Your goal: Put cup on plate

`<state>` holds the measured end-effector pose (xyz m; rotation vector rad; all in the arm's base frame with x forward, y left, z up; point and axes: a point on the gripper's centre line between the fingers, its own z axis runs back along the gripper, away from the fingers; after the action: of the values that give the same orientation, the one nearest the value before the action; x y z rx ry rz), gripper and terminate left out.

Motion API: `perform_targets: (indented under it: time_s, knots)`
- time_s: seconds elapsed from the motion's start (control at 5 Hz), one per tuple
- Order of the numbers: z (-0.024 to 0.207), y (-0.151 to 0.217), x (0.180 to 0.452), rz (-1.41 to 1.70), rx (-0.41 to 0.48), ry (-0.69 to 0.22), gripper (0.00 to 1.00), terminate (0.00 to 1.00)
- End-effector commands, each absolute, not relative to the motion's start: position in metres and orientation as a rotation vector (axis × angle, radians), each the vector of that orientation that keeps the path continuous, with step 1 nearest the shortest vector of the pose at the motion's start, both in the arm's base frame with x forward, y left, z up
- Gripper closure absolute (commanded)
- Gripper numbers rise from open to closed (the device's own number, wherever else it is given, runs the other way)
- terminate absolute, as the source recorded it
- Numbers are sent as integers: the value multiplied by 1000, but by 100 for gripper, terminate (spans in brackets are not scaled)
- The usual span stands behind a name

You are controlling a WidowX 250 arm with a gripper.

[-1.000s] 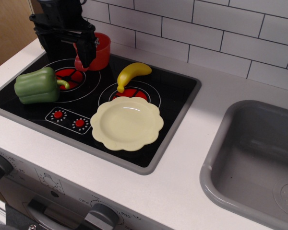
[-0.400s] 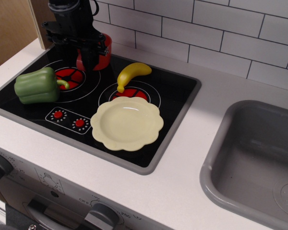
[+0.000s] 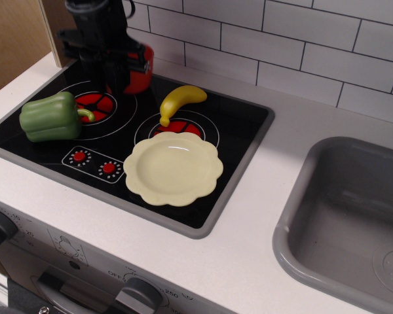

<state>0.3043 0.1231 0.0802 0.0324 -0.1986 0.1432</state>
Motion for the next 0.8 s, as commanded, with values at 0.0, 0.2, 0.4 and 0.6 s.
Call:
perform_targets:
  time_s: [0.0,0.2,0.4,0.6]
  knots:
    - [128,111,296,126,26,-319,100,0]
    - [132,92,280,42,-1,-268,100,0]
    - [124,71,257,-58,-16,-211,100,0]
    - [112,54,233,-160,-9,-189,100,0]
